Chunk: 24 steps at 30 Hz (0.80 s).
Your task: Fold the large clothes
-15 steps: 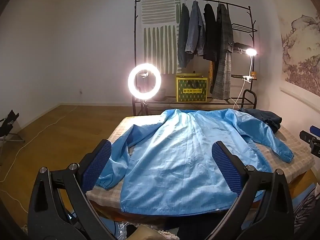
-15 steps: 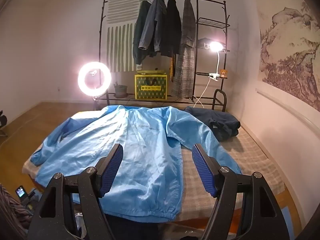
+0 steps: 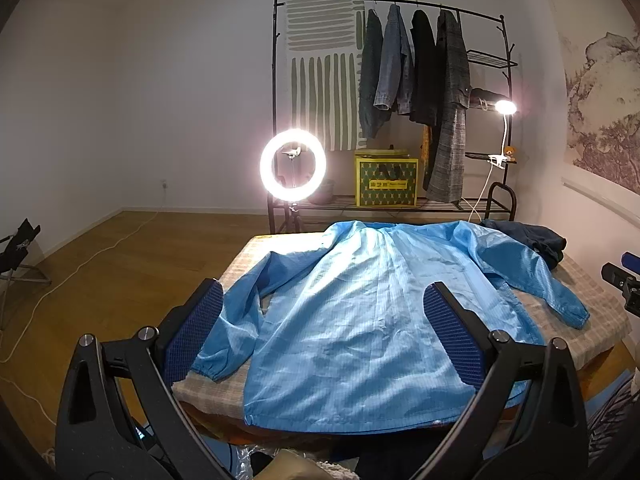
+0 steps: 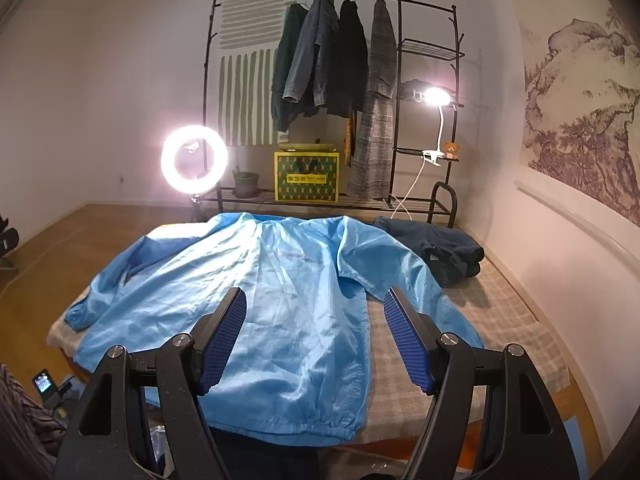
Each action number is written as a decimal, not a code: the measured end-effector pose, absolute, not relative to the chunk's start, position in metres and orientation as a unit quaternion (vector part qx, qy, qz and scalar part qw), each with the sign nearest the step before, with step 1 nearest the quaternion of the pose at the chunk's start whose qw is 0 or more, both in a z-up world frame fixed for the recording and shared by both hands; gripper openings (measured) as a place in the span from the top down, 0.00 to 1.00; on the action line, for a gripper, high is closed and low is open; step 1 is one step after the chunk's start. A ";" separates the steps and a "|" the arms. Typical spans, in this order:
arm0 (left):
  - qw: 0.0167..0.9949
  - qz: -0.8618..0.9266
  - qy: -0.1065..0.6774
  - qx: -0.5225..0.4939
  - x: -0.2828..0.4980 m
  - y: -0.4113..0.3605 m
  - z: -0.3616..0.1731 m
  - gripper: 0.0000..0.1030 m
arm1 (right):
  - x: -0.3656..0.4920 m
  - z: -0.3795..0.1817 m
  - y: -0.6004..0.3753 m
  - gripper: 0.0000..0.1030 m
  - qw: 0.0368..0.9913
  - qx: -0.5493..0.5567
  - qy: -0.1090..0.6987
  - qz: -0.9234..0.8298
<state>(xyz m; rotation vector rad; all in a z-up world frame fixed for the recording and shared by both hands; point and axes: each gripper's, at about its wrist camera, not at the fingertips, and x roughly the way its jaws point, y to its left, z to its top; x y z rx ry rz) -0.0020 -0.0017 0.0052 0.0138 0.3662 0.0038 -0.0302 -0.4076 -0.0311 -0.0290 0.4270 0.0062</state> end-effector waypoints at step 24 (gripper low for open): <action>0.984 0.001 0.179 0.004 -0.002 0.006 0.009 0.01 | -0.030 -0.031 -0.402 0.31 0.977 -0.014 0.210 0.008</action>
